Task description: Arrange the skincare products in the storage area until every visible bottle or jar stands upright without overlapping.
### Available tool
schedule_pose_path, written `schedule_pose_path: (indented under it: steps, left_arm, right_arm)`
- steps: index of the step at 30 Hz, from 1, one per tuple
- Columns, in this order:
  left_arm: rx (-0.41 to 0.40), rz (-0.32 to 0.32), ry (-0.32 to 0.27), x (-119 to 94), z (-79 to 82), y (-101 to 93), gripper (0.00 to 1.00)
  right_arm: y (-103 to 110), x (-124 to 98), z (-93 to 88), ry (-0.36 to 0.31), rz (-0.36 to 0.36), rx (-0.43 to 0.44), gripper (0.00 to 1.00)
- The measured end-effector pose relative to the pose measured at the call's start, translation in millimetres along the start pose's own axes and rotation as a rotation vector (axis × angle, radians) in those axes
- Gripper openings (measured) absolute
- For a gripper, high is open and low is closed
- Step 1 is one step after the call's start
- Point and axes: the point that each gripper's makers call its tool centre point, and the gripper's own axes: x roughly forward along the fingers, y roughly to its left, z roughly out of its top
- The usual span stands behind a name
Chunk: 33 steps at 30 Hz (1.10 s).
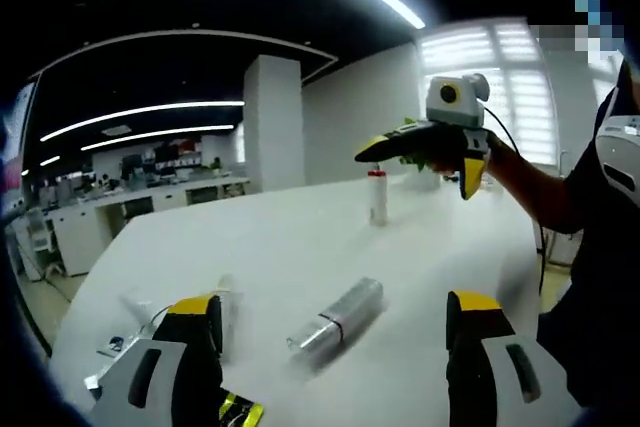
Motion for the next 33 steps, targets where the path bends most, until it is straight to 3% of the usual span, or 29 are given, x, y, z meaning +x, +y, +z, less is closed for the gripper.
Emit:
schedule_pose_path:
  steps: [11,33]
  left_arm:
    - [-0.042,0.042,-0.003,-13.8,-11.8,24.7,0.94]
    - [-0.083,0.092,-0.018,-34.2,-13.4,54.4,0.93]
  right_arm:
    - [-7.3,29.0,-0.1,0.004,0.036,0.019,0.77]
    - [-14.8,76.5,5.6,-0.017,0.099,0.039,0.76]
